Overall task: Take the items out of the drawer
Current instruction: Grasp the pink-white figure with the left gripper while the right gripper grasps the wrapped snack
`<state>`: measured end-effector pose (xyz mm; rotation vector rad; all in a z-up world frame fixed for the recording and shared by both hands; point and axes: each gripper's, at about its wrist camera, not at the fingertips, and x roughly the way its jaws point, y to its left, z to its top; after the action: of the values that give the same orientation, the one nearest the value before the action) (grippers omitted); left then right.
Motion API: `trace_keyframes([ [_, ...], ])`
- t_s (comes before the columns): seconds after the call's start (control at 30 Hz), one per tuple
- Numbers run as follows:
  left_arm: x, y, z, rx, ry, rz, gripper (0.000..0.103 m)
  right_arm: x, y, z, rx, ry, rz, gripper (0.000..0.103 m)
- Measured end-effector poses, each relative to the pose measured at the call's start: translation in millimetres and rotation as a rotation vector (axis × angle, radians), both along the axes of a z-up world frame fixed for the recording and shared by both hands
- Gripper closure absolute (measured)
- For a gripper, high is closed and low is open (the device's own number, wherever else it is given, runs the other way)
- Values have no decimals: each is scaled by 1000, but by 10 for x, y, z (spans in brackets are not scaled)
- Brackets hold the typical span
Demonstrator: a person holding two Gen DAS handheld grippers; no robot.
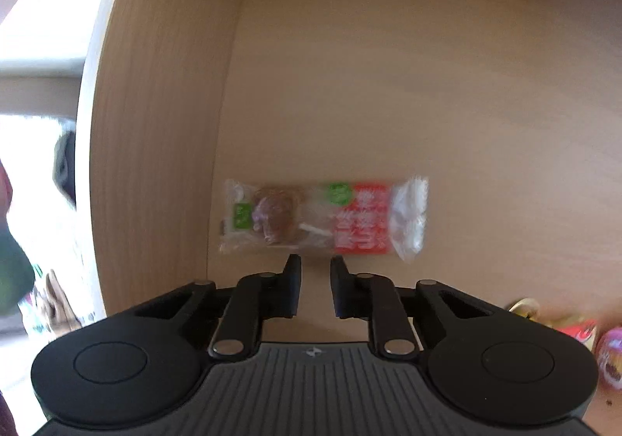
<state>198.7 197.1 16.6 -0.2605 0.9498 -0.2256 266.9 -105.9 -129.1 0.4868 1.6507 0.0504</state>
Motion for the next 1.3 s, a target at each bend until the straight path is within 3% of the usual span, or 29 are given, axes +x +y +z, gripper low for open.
trace_keyframes([
  [0.13,23,-49,-3,-3,-4,-9,62,27,-448,157,-46,-106,-97,86],
  [0.27,60,-110,-74,-8,22,-11,62,-84,-701,354,-63,-209,-66,81],
  [0.33,66,-140,-101,-7,34,-7,62,-146,-688,425,-88,-249,-4,58],
  [0.4,57,-161,-99,0,39,2,62,-276,-529,461,-104,-258,36,46],
  [0.57,12,-140,3,32,33,33,62,-162,-194,354,34,-218,-20,50],
  [0.7,-28,-136,94,81,23,37,62,-8,-36,247,44,-209,-55,58],
  [0.77,-35,-129,104,86,23,40,62,63,-37,278,60,-232,-65,76],
  [0.8,-37,-121,101,83,25,42,62,94,-48,288,62,-238,-65,90],
  [0.9,-36,-105,77,74,30,46,62,140,-101,348,12,-263,-39,100],
  [1.1,6,-112,-23,52,47,42,62,25,-237,588,-226,-392,124,99],
  [1.17,22,-123,-44,48,49,40,62,-38,-294,682,-220,-406,117,97],
  [1.3,27,-123,-35,54,47,48,62,-100,-200,797,-122,-417,98,69],
])
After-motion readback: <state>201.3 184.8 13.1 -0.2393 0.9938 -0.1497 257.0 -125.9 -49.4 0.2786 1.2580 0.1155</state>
